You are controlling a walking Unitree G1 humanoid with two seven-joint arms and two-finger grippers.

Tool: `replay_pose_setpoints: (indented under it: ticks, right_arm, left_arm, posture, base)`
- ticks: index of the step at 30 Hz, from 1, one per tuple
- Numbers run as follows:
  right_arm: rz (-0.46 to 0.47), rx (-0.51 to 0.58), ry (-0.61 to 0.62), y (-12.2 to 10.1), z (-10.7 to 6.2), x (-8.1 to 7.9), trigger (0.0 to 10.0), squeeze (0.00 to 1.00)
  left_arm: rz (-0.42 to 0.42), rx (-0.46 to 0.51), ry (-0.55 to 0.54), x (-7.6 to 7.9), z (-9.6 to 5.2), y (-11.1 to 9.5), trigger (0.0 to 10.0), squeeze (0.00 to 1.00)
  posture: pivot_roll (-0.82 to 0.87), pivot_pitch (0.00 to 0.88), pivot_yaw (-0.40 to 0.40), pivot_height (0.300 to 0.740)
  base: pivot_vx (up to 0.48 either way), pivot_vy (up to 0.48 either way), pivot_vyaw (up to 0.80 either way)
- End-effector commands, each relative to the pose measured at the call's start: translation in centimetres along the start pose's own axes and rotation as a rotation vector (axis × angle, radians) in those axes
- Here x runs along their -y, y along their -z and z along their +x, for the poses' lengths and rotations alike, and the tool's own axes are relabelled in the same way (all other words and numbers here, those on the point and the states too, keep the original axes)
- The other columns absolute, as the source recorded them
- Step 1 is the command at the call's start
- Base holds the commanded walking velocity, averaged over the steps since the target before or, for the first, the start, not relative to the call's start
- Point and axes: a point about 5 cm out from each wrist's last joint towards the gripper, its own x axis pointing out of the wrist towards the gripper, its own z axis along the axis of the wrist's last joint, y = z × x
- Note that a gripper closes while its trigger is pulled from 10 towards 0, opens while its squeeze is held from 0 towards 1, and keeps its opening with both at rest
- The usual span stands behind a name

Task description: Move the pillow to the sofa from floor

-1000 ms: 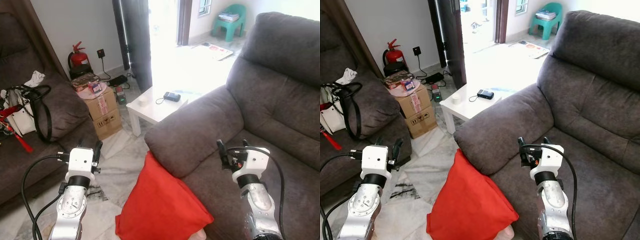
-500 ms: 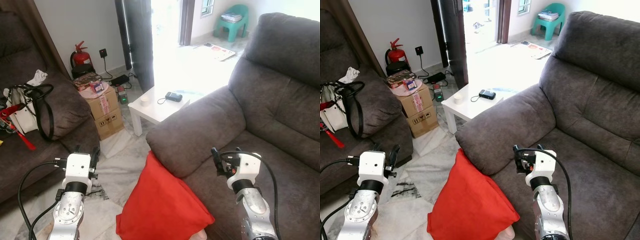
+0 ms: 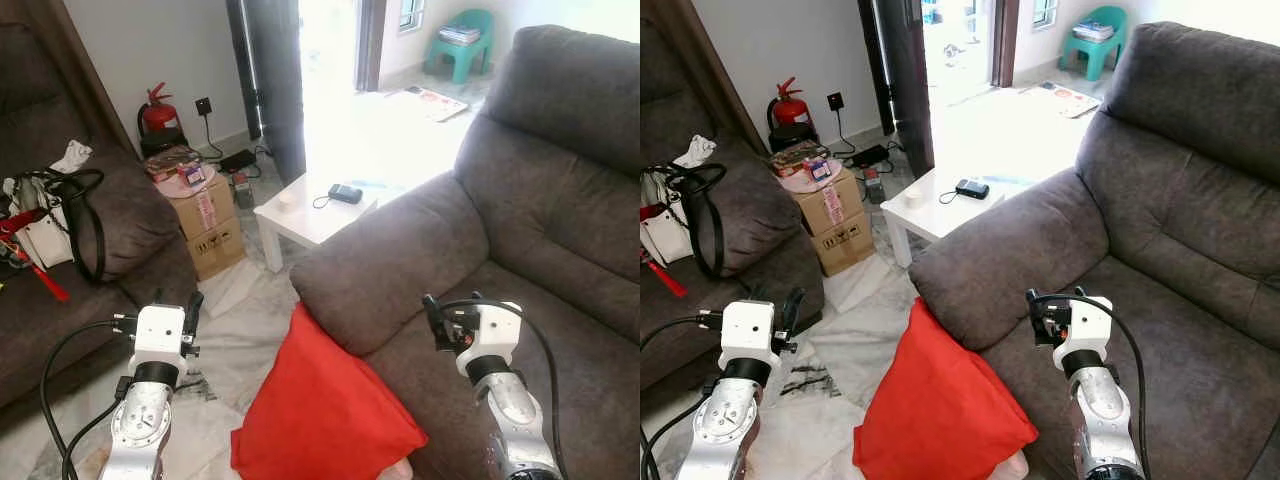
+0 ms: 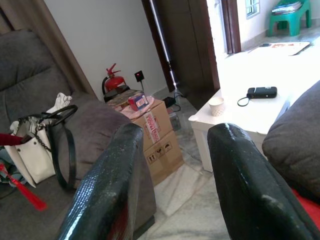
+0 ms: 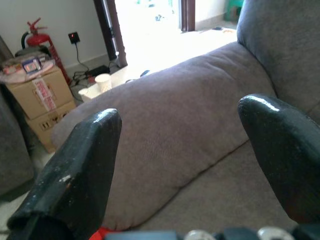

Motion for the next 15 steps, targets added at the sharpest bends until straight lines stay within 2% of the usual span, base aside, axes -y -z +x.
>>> replay_pose_setpoints:
  ticks: [1,9,15]
  right_arm:
    - [-0.012,-0.007,-0.015,-0.25,0.42,-0.19,10.0,0.00]
    - [-0.018,-0.007,-0.032,-0.34,0.70,-0.46,10.0,0.00]
    - [-0.018,-0.010,-0.039,-0.42,0.85,-0.58,10.0,0.00]
  left_arm:
    - [-0.009,-0.013,-0.001,0.19,-0.03,0.08,10.0,0.00]
    - [-0.010,-0.010,0.001,0.38,0.09,0.04,10.0,0.00]
    - [-0.010,-0.011,0.001,0.47,0.16,0.01,10.0,0.00]
  posture:
    - [0.02,0.000,0.025,0.735]
    - [0.02,0.000,0.025,0.697]
    - [0.03,0.000,0.021,0.697]
  base:
    - [0.000,0.000,0.00]
    - [0.000,0.000,0.00]
    - [0.000,0.000,0.00]
